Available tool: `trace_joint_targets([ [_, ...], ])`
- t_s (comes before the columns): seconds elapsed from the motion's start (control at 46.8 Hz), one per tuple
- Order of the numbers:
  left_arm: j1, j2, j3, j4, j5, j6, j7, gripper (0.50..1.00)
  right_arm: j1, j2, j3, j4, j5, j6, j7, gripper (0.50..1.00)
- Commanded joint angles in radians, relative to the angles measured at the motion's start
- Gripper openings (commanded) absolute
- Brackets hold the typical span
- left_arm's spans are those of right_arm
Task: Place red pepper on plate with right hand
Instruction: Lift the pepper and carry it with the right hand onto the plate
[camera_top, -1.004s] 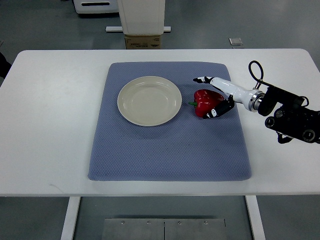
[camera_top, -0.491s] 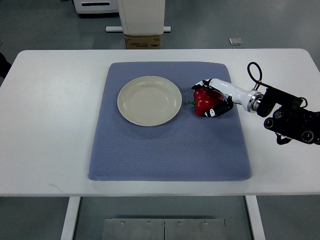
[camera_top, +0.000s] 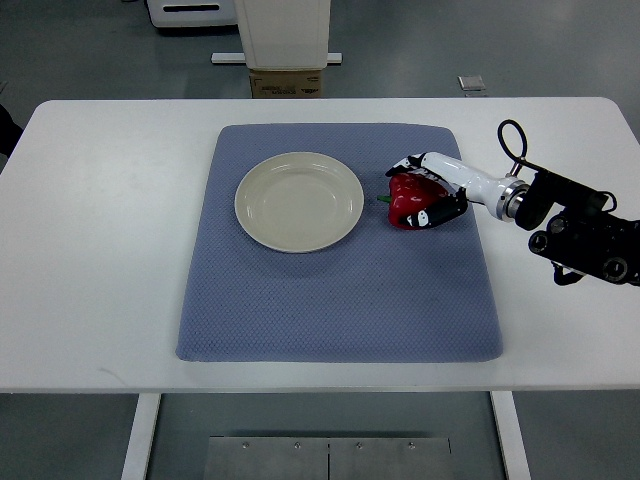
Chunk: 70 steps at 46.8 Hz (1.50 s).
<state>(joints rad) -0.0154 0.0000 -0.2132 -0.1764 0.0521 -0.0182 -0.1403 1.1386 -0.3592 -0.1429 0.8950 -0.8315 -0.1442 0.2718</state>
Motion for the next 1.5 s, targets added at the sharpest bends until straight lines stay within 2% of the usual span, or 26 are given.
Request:
trace_joint_targets([
  [0.0, 0.0, 0.0, 0.0, 0.0, 0.0, 0.0, 0.001, 1.0, 0.004, -0.001, 0.023, -0.001, 0.0, -0.003, -0.002, 0.5],
  [0.299, 0.0, 0.0, 0.0, 0.0, 0.0, 0.0, 0.001, 1.0, 0.043, 0.017, 0.068, -0.007, 0.003, -0.008, -0.012, 0.5],
  [0.662, 0.0, 0.0, 0.0, 0.0, 0.0, 0.0, -0.001, 1.0, 0.079, 0.17, 0.106, -0.073, 0.015, -0.04, -0.057, 0.5],
  [1.239, 0.0, 0.0, 0.0, 0.0, 0.0, 0.0, -0.001, 1.0, 0.076, 0.359, 0.132, -0.123, 0.018, -0.04, -0.068, 0.5],
  [1.474, 0.0, 0.0, 0.0, 0.0, 0.0, 0.0, -0.001, 1.0, 0.055, 0.359, 0.135, -0.128, 0.022, -0.04, -0.063, 0.5],
])
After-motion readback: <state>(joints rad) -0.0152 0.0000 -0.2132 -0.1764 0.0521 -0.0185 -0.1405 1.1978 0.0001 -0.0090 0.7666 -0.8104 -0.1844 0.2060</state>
